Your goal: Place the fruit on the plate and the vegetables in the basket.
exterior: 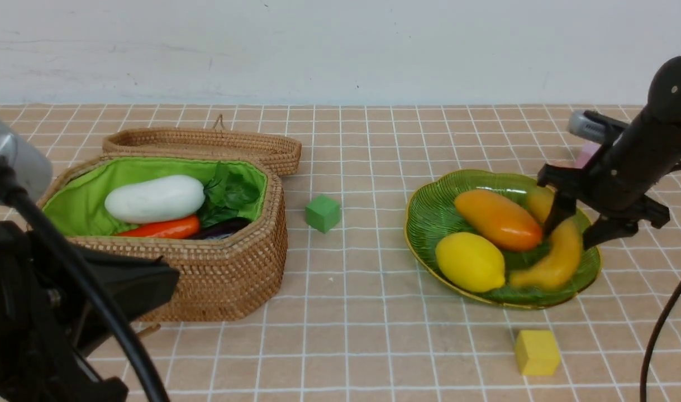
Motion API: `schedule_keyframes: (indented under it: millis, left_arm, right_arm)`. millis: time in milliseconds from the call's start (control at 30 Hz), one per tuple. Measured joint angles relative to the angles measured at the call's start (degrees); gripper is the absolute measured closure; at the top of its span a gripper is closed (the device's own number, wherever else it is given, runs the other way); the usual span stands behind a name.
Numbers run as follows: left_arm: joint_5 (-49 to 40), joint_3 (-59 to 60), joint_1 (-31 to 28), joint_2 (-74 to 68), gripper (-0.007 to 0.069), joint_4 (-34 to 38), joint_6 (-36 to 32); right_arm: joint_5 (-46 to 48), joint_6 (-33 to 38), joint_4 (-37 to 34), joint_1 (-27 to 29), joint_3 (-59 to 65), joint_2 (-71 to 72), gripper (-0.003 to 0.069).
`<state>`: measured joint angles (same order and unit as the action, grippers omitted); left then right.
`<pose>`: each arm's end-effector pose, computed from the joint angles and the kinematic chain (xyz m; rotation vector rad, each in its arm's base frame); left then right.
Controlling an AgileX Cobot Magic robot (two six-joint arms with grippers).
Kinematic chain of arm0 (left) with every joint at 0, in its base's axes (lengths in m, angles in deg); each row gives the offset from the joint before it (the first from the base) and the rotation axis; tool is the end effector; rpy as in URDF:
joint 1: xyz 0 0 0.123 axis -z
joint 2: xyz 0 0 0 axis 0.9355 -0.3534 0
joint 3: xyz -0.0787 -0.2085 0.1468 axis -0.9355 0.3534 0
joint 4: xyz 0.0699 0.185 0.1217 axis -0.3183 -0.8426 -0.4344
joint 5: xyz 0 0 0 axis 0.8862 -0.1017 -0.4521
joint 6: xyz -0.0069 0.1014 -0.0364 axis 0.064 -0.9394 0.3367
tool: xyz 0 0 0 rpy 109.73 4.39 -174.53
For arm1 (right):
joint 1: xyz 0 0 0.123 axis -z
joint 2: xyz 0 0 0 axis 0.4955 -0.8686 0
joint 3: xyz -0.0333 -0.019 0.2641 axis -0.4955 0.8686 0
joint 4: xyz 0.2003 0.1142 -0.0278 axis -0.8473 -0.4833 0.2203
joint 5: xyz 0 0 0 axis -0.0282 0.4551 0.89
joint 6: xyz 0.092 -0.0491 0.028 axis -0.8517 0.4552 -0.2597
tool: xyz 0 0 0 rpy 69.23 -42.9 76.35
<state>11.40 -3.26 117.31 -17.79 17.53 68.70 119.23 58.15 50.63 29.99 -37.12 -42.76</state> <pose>0.1108 -0.1007 0.3488 0.7251 1.9480 -0.3981 0.4087 0.0213 0.1918 0.4141 2.8299 0.3761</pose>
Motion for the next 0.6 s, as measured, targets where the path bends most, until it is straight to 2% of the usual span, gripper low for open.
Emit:
schedule_keyframes:
  millis: [33, 67, 100, 200, 300, 500, 600]
  left_arm:
    - [0.0, 0.0, 0.0, 0.0, 0.0617, -0.6, 0.0]
    - [0.0, 0.0, 0.0, 0.0, 0.0617, -0.8, 0.0]
    - [0.0, 0.1, 0.0, 0.0, 0.0617, -2.5, 0.1]
    - [1.1, 1.1, 0.0, 0.6, 0.063, -5.3, 2.1]
    - [6.9, 6.2, 0.0, 6.0, 0.0637, -9.6, 9.0]
    - [17.7, 21.1, 0.0, 21.6, 0.0637, -17.8, 22.8]
    - [22.0, 28.2, 0.0, 27.2, 0.0637, -21.1, 29.7]
  right_arm:
    - [0.7, 0.1, 0.0, 0.0, 0.0, 0.4, 0.0043]
    - [0.8, 0.1, 0.0, 0.0, 0.0, 0.6, 0.0043]
    - [2.1, 1.1, 0.1, 0.0, 0.1, 2.2, -0.0002]
    - [4.0, 2.9, 0.5, -0.1, 0.3, 5.3, 0.0001]
    - [7.3, 5.9, 1.8, -0.2, 2.8, 14.2, 0.0124]
    - [7.9, 10.0, 3.7, -0.8, 19.5, 37.0, 0.054]
    - [5.7, 10.1, 3.7, -0.8, 31.2, 49.4, 0.0662]
